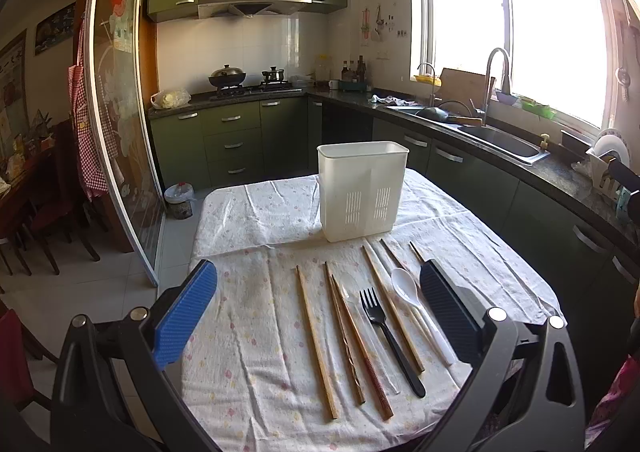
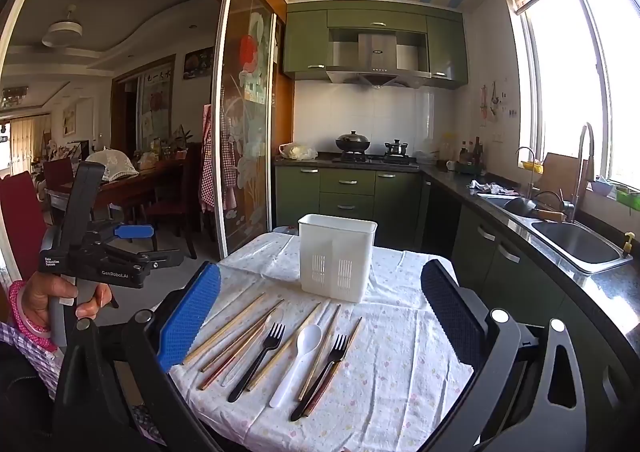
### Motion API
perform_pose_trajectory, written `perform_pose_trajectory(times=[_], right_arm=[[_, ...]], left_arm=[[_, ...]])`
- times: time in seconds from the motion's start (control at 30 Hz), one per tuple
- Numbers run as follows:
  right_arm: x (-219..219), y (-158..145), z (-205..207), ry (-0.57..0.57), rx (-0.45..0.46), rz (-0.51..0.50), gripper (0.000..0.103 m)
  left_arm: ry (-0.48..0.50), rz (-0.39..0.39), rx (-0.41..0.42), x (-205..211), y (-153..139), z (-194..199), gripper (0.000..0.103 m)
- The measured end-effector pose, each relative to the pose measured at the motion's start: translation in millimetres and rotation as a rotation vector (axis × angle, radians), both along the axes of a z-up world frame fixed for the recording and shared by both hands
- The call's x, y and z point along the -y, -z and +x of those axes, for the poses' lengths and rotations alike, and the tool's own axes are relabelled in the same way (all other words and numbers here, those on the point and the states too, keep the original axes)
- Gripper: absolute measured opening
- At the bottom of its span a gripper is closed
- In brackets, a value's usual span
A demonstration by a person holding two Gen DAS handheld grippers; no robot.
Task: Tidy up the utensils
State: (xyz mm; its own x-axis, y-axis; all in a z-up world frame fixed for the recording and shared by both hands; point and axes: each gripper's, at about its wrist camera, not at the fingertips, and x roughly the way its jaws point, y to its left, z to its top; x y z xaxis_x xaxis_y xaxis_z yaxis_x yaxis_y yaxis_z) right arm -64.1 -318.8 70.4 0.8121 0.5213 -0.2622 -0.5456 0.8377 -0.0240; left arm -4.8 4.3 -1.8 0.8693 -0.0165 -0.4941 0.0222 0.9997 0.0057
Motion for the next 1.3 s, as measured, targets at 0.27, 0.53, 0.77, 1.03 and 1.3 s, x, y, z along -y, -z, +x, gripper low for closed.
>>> perform_pose_trajectory(times=[0.27, 0.53, 0.77, 1.03, 1.3], right_arm=[[4.1, 3.2, 11.6, 0.071, -0.022, -0.01, 0.099], [7.2, 5.2, 18.1, 0.08, -0.04, -0.003, 0.099], [8.3, 4.0, 20.0, 0.104, -0.042, -0.004, 0.099], [11.3, 5.5, 22.2, 0.132, -0.049, 0.001, 0.099], [10.3, 6.6, 23.4, 0.138, -0.053, -0.006, 0.099]], left_arm=[[0.008, -0.005, -0.013, -1.6, 2.5, 3.7, 0.097], [0.009, 0.002, -0.013, 0.6, 3.0, 4.4, 0.097], [0.01, 0.002, -0.014, -0.2, 2.1, 3.7, 0.097], [0.009, 0.006, -0.012, -2.9, 0.1, 4.9, 0.097], [0.01, 0.005, -0.01, -0.3, 1.2, 2.3, 0.097]])
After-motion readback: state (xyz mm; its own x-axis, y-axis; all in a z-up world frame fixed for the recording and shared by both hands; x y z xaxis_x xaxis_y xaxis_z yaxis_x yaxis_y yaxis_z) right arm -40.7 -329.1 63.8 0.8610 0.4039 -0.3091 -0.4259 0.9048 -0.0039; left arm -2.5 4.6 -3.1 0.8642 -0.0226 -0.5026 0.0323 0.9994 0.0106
